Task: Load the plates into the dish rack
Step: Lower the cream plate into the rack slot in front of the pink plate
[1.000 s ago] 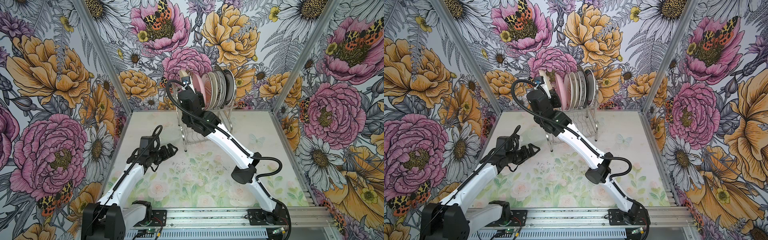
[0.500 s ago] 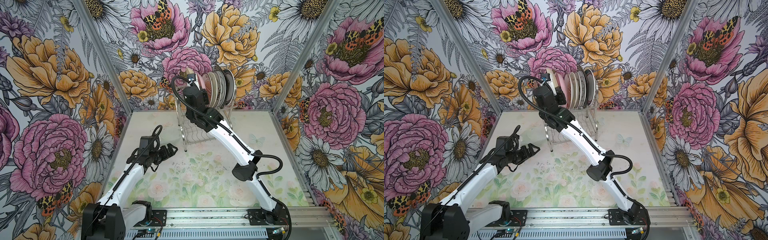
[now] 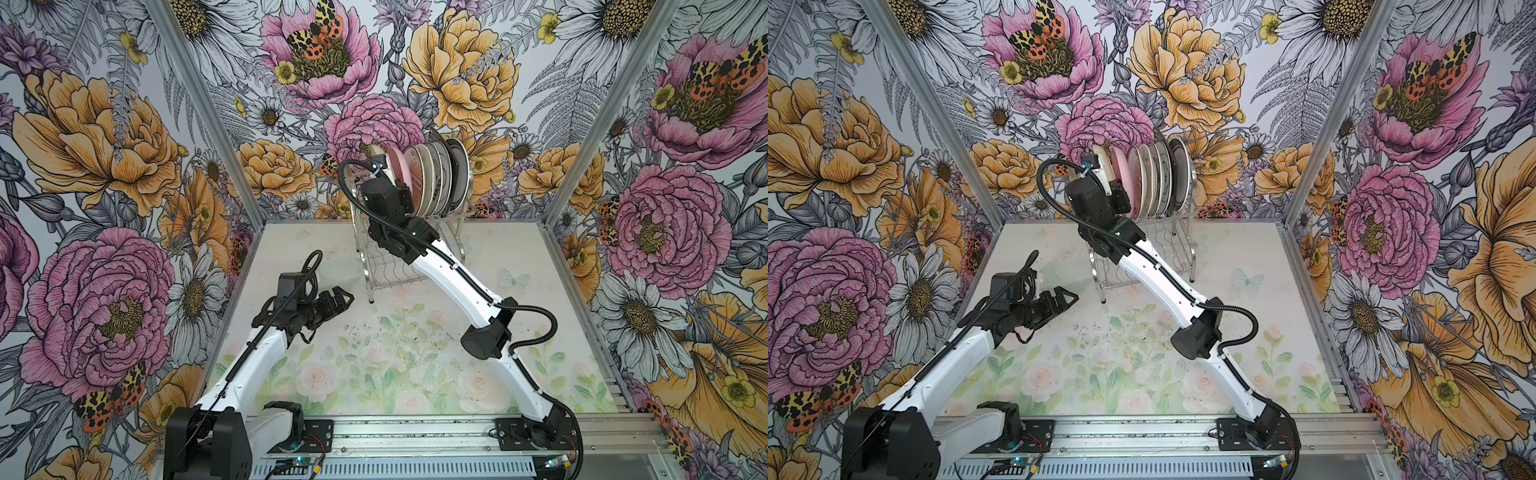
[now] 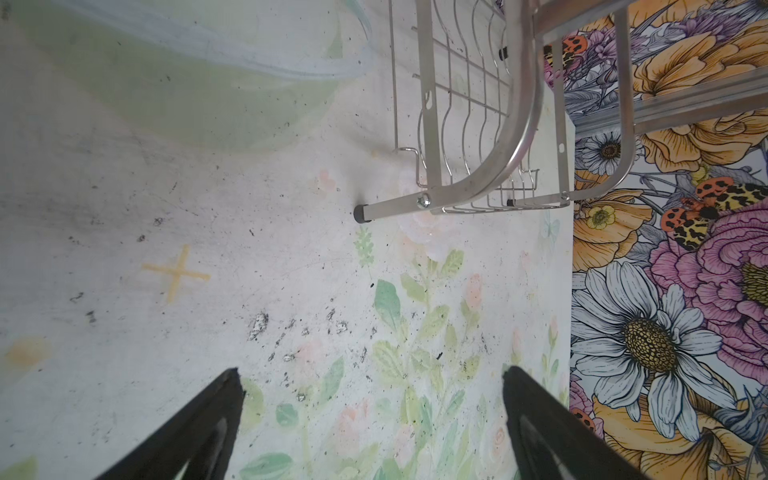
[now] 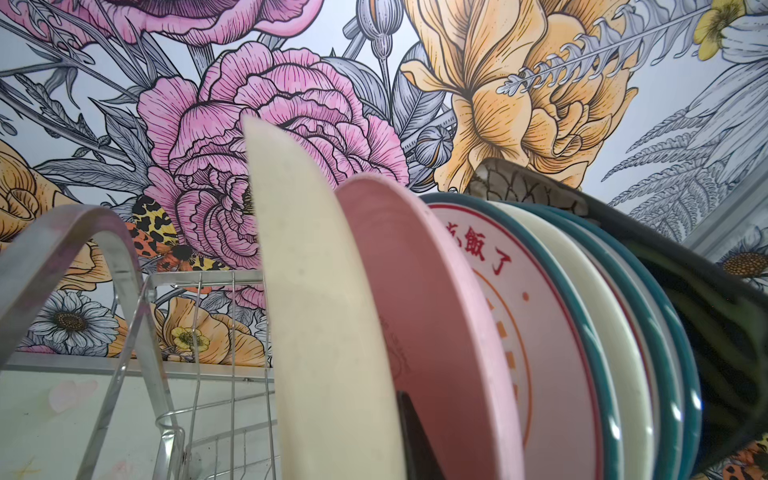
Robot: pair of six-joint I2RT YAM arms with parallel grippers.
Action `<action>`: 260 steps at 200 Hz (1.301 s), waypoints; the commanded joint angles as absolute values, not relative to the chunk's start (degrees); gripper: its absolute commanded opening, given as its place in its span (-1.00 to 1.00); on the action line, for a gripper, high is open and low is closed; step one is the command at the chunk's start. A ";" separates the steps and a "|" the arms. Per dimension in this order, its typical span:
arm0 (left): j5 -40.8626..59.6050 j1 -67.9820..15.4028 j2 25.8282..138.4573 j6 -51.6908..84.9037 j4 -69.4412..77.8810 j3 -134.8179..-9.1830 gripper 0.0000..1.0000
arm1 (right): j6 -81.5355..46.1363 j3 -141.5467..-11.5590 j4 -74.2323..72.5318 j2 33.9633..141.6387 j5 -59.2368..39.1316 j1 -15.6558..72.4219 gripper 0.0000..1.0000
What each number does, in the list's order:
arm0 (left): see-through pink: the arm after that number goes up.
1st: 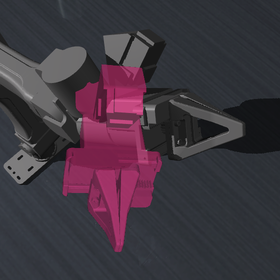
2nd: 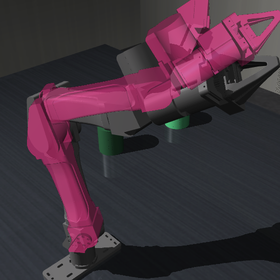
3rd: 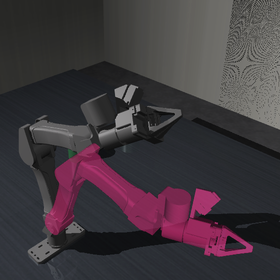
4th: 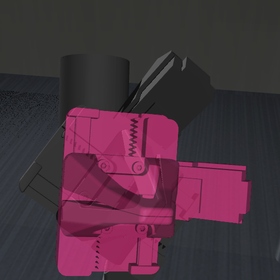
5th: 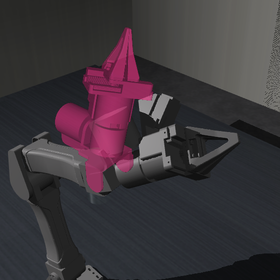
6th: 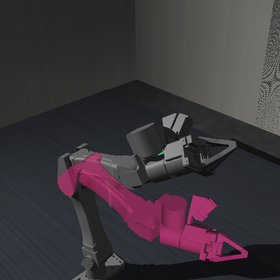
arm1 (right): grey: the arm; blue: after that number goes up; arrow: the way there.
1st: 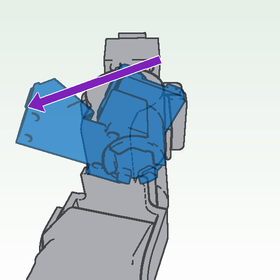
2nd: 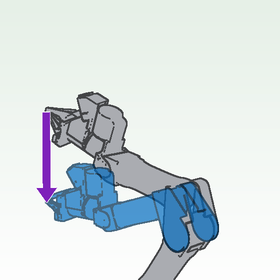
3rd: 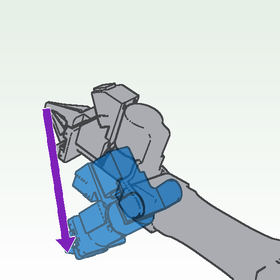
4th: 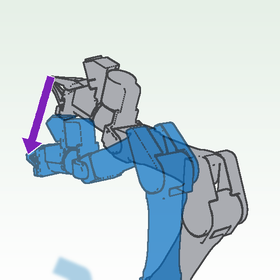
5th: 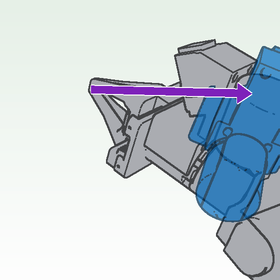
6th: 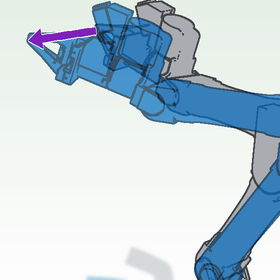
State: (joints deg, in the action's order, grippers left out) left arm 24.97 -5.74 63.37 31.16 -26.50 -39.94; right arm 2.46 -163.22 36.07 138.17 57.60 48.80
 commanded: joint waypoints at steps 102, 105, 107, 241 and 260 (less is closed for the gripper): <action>25.94 -4.65 62.24 30.85 -24.73 -38.89 0.96 | -0.50 -158.82 34.19 138.19 56.70 47.37 -0.79; 26.00 -4.56 62.29 30.85 -24.75 -38.89 0.95 | -0.38 -158.76 34.19 138.12 56.69 47.37 -0.76; 25.94 -4.50 62.29 30.78 -24.75 -38.92 0.96 | -0.36 -158.74 34.26 138.09 56.69 47.37 -0.74; 25.83 -4.55 61.89 31.40 -24.03 -38.93 0.96 | 1.67 -157.65 34.19 133.23 55.29 47.40 -0.29; 25.84 -4.48 61.86 31.55 -24.00 -38.95 0.96 | 1.24 -156.69 34.19 131.75 54.61 47.46 -0.24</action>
State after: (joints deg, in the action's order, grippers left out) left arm 24.99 -5.06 62.98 31.18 -25.98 -39.62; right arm 1.19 -157.47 34.00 136.51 55.48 47.79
